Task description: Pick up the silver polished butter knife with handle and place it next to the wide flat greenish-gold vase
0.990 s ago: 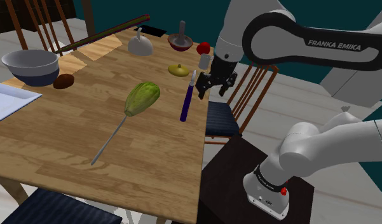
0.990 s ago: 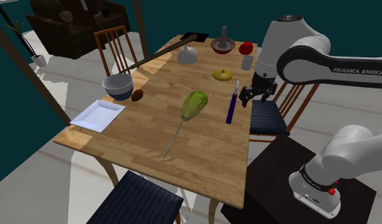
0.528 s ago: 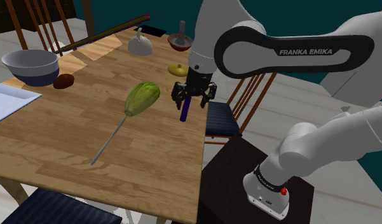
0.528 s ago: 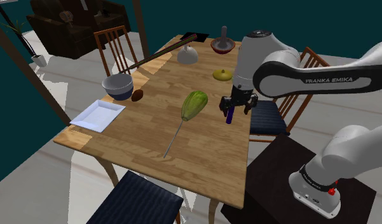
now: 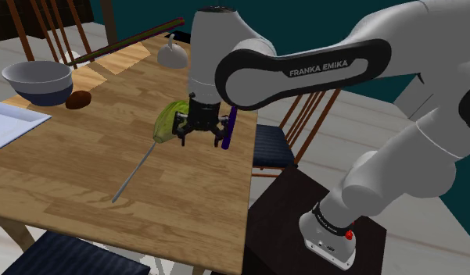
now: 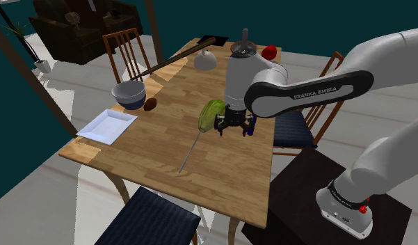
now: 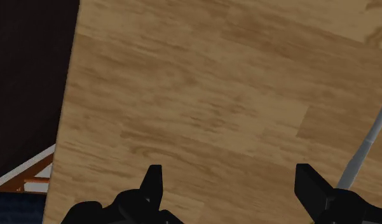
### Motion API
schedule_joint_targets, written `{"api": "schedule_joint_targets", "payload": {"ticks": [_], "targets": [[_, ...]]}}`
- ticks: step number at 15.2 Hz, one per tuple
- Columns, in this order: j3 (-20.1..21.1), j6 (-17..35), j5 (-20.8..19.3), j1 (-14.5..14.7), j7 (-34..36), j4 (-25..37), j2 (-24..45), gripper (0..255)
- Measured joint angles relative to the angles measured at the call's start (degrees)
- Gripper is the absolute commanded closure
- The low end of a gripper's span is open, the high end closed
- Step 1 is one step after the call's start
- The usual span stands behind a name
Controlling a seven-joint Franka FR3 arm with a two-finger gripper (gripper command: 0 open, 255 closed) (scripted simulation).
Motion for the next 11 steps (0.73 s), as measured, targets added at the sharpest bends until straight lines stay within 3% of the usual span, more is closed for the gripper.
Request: {"api": "schedule_joint_targets", "payload": {"ticks": [5, 11], "targets": [[3.10, 2.31, -6.89, 0.78, 12.70, 8.19, 12.96, 0], [1.96, 0.65, -15.76, 6.72, 26.35, 23.21, 29.40, 0]]}}
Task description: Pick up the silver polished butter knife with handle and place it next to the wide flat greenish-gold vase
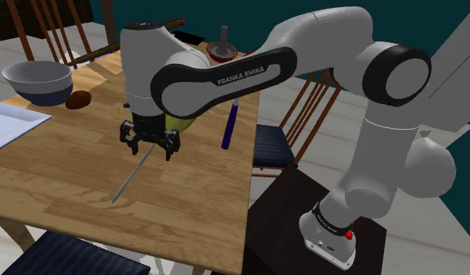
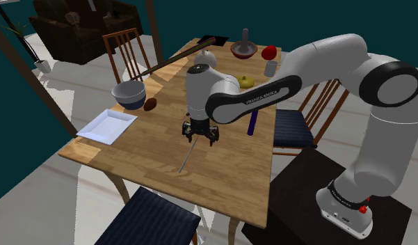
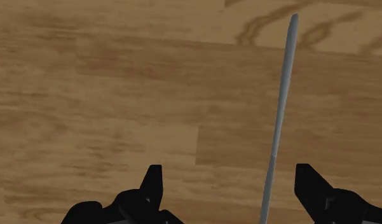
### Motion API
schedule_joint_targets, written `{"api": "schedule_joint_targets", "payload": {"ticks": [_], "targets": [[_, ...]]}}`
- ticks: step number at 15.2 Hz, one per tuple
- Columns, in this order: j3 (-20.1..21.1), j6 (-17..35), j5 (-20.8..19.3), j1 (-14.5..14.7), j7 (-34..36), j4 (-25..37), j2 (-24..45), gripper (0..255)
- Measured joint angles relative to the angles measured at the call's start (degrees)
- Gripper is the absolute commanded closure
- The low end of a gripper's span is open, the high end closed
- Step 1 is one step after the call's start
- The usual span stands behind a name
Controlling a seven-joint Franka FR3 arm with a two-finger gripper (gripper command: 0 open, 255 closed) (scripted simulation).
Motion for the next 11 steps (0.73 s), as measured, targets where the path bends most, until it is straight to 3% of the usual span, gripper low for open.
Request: {"api": "schedule_joint_targets", "payload": {"ticks": [4, 11], "targets": [[-2.47, -1.97, -3.99, 5.49, 6.56, 11.48, 10.42, 0], [-3.76, 1.04, -5.57, 6.79, 8.20, 12.02, 14.19, 0]]}}
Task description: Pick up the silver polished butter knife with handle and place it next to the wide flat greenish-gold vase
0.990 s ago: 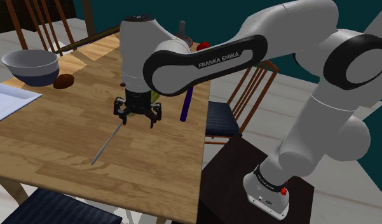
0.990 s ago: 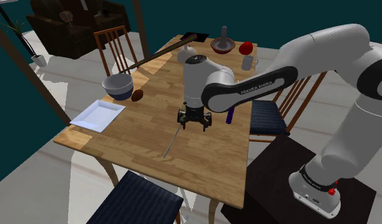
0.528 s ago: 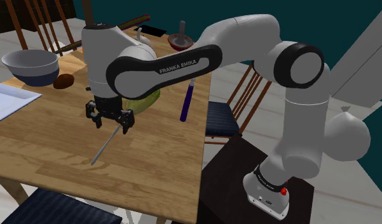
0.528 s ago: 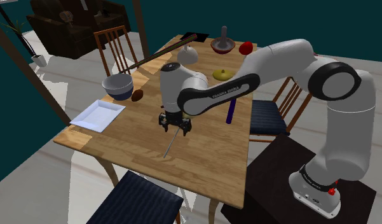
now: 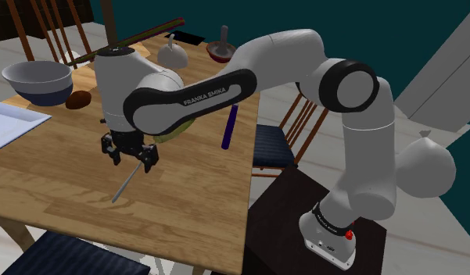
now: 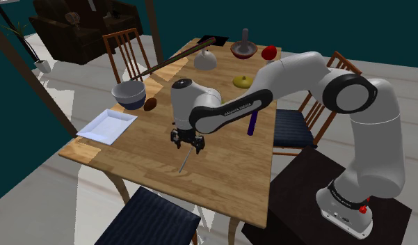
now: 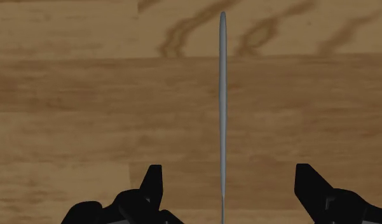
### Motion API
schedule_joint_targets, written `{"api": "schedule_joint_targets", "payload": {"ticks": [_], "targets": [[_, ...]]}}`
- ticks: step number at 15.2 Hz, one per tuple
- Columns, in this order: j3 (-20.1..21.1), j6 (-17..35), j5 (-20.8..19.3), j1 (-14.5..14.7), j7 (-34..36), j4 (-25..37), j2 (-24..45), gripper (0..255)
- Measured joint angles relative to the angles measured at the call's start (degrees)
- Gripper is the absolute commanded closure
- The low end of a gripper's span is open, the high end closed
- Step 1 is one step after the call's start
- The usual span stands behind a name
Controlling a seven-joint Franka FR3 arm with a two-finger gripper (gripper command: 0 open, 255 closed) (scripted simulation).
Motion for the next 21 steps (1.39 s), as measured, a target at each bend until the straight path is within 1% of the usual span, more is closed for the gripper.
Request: {"api": "schedule_joint_targets", "payload": {"ticks": [7, 8, 18, 21], "targets": [[-0.15, 1.01, -0.24, 0.03, 0.19, -0.71, 0.33, 0], [-0.15, 1.01, -0.24, 0.03, 0.19, -0.71, 0.33, 255], [-0.15, 1.02, -0.24, 0.03, 0.19, -0.71, 0.34, 255], [0.11, -0.25, 0.17, -0.12, -0.06, -0.05, -0.35, 255]]}}
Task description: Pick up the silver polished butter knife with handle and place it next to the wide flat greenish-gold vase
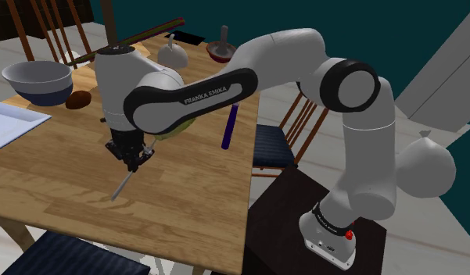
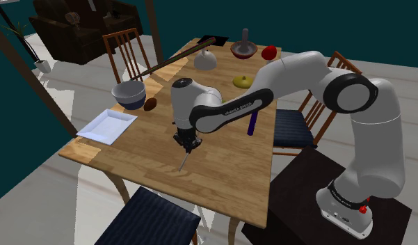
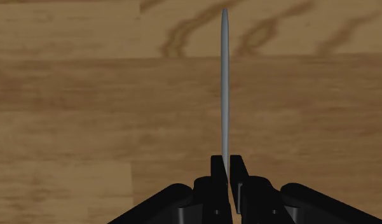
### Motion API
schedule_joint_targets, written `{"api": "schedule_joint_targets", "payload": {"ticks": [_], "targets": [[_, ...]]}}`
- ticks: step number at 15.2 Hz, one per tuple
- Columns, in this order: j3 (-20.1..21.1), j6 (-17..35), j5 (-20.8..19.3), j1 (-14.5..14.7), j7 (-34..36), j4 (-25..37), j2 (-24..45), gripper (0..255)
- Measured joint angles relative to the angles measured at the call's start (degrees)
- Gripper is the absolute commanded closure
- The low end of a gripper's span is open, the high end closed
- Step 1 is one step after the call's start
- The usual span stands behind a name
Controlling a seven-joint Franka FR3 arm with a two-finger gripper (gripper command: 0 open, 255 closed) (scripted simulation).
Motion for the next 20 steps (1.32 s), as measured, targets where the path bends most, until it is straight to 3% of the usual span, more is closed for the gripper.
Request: {"api": "schedule_joint_targets", "payload": {"ticks": [20], "targets": [[1.47, -13.33, 2.22, 0.71, -1.20, 10.63, -3.34, 255]]}}
